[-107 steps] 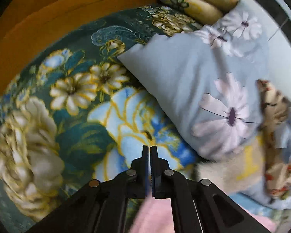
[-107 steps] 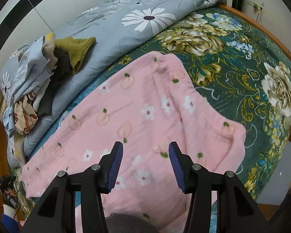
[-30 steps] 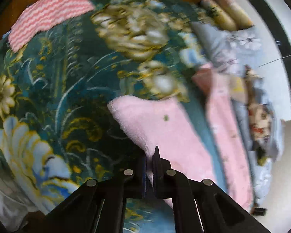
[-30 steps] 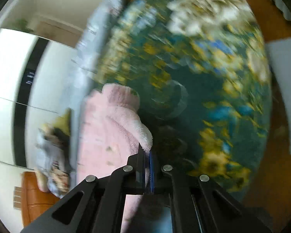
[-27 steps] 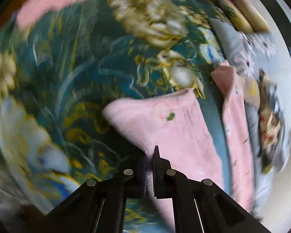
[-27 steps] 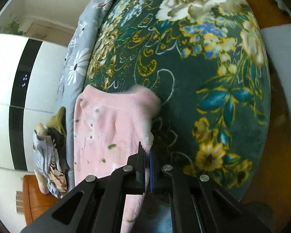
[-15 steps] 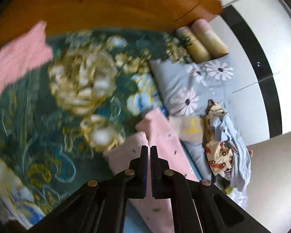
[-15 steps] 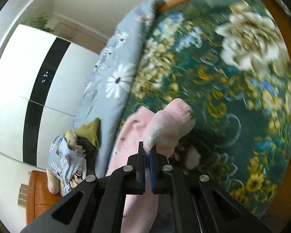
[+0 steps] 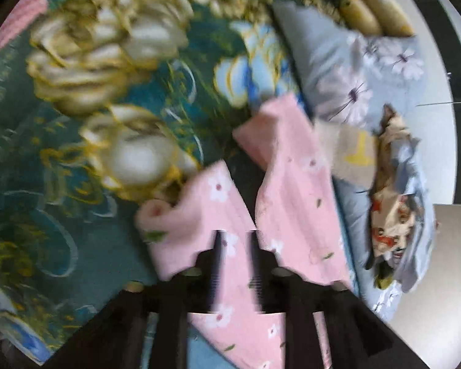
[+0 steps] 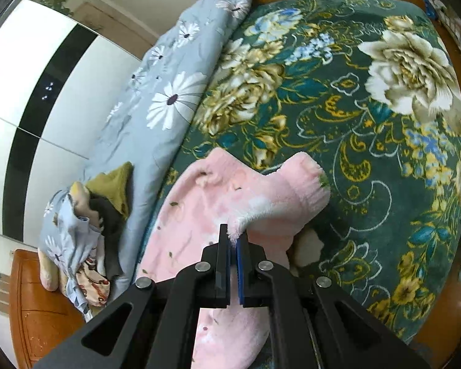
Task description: Fold clothes
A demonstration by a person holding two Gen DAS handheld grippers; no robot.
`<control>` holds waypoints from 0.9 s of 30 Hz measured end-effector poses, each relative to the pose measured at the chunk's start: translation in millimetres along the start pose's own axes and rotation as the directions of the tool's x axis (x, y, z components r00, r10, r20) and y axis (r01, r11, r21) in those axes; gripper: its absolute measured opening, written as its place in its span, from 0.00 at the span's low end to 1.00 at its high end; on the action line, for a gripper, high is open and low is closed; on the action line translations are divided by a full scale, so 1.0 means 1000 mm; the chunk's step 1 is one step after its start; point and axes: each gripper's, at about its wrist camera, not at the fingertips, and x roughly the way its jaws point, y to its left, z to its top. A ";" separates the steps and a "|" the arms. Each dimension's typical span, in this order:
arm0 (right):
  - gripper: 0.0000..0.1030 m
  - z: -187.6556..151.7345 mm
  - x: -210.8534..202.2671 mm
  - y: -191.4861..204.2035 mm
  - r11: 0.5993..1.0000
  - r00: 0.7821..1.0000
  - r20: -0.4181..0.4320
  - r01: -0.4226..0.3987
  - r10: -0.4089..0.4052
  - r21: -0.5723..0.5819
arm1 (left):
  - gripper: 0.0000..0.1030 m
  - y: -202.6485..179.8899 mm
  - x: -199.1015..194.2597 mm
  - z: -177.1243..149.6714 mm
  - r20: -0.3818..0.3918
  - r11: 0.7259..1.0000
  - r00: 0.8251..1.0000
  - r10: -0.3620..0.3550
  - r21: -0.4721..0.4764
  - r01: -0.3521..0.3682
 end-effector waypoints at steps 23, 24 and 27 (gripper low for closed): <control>0.03 -0.006 0.023 0.009 0.998 0.997 -0.057 0.045 -0.048 -0.049 | 0.07 -0.035 0.061 0.014 0.010 0.922 0.922 0.388 -0.014 -0.388; 0.03 -0.005 0.022 0.009 0.997 0.997 -0.054 0.047 -0.050 -0.055 | 0.07 -0.027 0.053 0.011 0.019 0.936 0.936 0.352 -0.022 -0.351; 0.03 -0.004 0.018 0.008 0.997 0.998 -0.042 0.049 -0.052 -0.063 | 0.06 -0.006 0.025 0.003 0.046 0.977 0.976 0.211 -0.050 -0.209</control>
